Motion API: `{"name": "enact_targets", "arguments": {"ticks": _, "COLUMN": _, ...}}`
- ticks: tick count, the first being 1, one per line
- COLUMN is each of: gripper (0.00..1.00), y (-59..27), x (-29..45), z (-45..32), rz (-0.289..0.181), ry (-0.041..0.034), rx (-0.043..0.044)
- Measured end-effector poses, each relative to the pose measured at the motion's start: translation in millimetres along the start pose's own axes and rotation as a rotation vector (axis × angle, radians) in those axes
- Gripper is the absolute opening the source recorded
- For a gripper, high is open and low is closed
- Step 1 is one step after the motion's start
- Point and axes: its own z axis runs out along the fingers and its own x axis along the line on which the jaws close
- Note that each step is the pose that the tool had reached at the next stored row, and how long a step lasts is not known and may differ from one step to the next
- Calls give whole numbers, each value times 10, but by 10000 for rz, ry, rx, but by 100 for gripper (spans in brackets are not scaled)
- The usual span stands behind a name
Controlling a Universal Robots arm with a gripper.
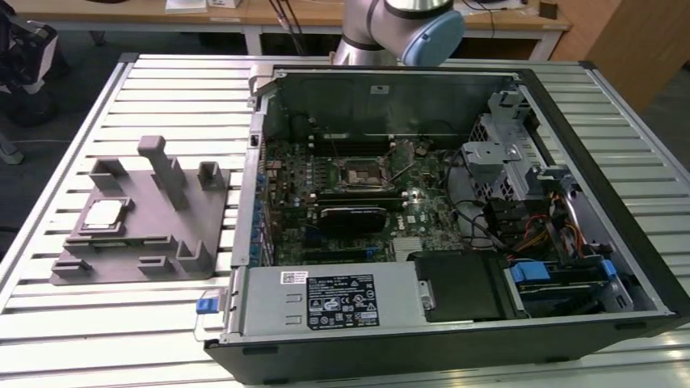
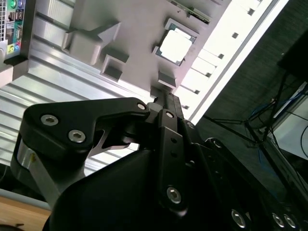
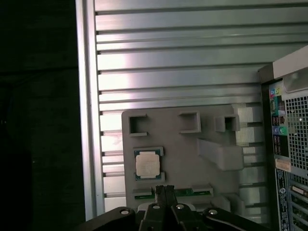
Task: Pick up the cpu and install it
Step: 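Reach for the cpu, then pick up the cpu and move it towards the insertion slot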
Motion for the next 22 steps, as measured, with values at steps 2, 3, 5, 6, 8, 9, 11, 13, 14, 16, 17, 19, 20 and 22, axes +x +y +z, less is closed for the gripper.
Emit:
{"name": "enact_targets", "arguments": {"ticks": 2, "gripper": 11, "y": -3, "x": 44, "z": 0, "rz": 0, "ry": 2, "rx": 2}}
{"name": "enact_targets", "arguments": {"ticks": 3, "gripper": 11, "y": -5, "x": 64, "z": 1, "rz": 0, "ry": 2, "rx": 1}}
{"name": "enact_targets", "arguments": {"ticks": 5, "gripper": 11, "y": -8, "x": 109, "z": 3, "rz": -1, "ry": 0, "rx": 0}}
{"name": "enact_targets", "arguments": {"ticks": 6, "gripper": 11, "y": -9, "x": 130, "z": 4, "rz": -1, "ry": 0, "rx": 0}}
{"name": "enact_targets", "arguments": {"ticks": 8, "gripper": 11, "y": -11, "x": 168, "z": 5, "rz": -1, "ry": 1, "rx": 0}}
{"name": "enact_targets", "arguments": {"ticks": 9, "gripper": 11, "y": -12, "x": 188, "z": 5, "rz": -1, "ry": 0, "rx": 0}}
{"name": "enact_targets", "arguments": {"ticks": 11, "gripper": 11, "y": -14, "x": 226, "z": 6, "rz": -1, "ry": 2, "rx": 1}}
{"name": "enact_targets", "arguments": {"ticks": 13, "gripper": 11, "y": -16, "x": 254, "z": 8, "rz": -1, "ry": 1, "rx": 1}}
{"name": "enact_targets", "arguments": {"ticks": 14, "gripper": 11, "y": -17, "x": 266, "z": 9, "rz": 0, "ry": 0, "rx": 0}}
{"name": "enact_targets", "arguments": {"ticks": 16, "gripper": 11, "y": -18, "x": 289, "z": 11, "rz": 0, "ry": 0, "rx": 0}}
{"name": "enact_targets", "arguments": {"ticks": 17, "gripper": 11, "y": -18, "x": 300, "z": 12, "rz": 0, "ry": 0, "rx": 0}}
{"name": "enact_targets", "arguments": {"ticks": 19, "gripper": 11, "y": -20, "x": 325, "z": 15, "rz": 0, "ry": 1, "rx": 1}}
{"name": "enact_targets", "arguments": {"ticks": 20, "gripper": 11, "y": -22, "x": 345, "z": 17, "rz": -1, "ry": 0, "rx": 0}}
{"name": "enact_targets", "arguments": {"ticks": 22, "gripper": 11, "y": -25, "x": 390, "z": 19, "rz": 0, "ry": 1, "rx": 0}}
